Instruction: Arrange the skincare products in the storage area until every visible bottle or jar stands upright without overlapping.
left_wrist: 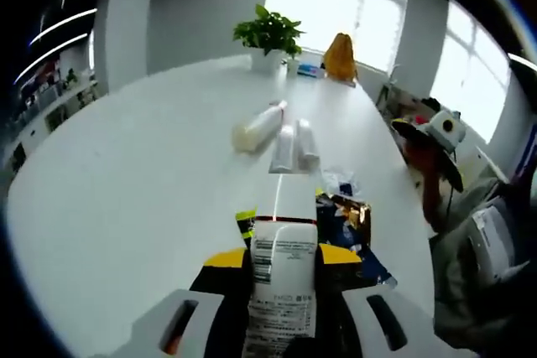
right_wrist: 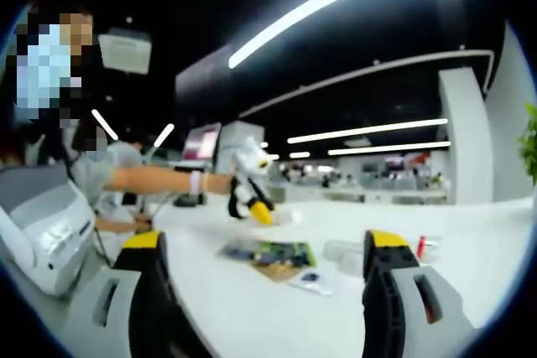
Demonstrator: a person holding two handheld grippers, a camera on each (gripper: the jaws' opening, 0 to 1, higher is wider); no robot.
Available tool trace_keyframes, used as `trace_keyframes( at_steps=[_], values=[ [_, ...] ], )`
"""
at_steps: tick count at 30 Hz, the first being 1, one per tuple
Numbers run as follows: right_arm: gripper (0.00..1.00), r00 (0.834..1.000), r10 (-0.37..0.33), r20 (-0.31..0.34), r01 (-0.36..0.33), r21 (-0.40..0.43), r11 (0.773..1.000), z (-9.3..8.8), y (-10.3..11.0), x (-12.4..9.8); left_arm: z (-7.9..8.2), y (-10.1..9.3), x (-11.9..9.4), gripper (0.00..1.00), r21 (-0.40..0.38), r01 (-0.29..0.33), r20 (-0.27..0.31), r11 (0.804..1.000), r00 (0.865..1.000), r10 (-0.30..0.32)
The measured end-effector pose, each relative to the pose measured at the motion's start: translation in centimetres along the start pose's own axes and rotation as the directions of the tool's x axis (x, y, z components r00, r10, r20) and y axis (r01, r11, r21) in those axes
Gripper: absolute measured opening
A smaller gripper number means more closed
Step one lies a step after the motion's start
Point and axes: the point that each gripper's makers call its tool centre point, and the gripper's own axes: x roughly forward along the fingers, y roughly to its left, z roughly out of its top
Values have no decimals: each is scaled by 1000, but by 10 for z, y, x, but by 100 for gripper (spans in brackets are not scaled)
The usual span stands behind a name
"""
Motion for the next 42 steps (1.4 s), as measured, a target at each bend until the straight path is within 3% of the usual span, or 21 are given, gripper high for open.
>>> trace_keyframes(
  at_steps=[4,7,12,18,20,22,23,25,27,30,33,37,38,41,42],
  values=[
    [94,1000,5,7,-5,5,1000,3,0,1,22,-2,-13,28,15,-7,116,1000,993,5],
    [94,1000,7,10,-7,3,1000,5,0,1,39,-2,-27,28,25,-21,215,999,977,15],
    [94,999,23,30,-23,4,1000,14,3,9,66,-8,-49,28,34,-21,366,999,931,7],
    [96,996,60,66,-60,-7,998,38,11,24,89,-15,-66,28,38,0,477,999,879,-18],
    [99,992,48,120,-53,42,998,57,9,34,98,-17,-71,28,43,-8,525,999,851,-16],
    [98,983,52,174,-67,85,994,73,3,43,108,-20,-76,29,16,16,581,1000,813,-23],
    [97,982,49,180,-66,92,994,79,-2,49,112,-24,-78,29,28,26,610,999,791,-37],
    [97,985,50,168,-61,63,996,84,-11,67,120,-26,-82,29,13,-3,658,1000,753,-6],
    [99,986,59,156,-68,51,996,92,-23,89,125,-25,-84,29,19,-65,673,998,739,35],
    [97,978,68,198,-87,89,992,108,-34,111,129,-25,-84,30,44,-182,693,982,713,101],
    [97,969,57,240,-88,121,989,126,-47,136,132,-21,-86,30,26,-273,721,962,672,171],
    [96,958,47,282,-96,163,982,143,-58,166,141,-21,-92,30,-6,-240,774,971,614,156],
    [95,958,44,284,-99,185,978,144,-59,174,143,-24,-94,30,-4,-200,788,980,602,126],
    [94,952,42,302,-112,218,970,149,-59,188,148,-20,-102,30,-29,-175,811,984,571,125],
    [94,952,42,304,-115,224,968,150,-58,192,151,-18,-105,30,-45,-174,823,984,551,135]
  ],
)
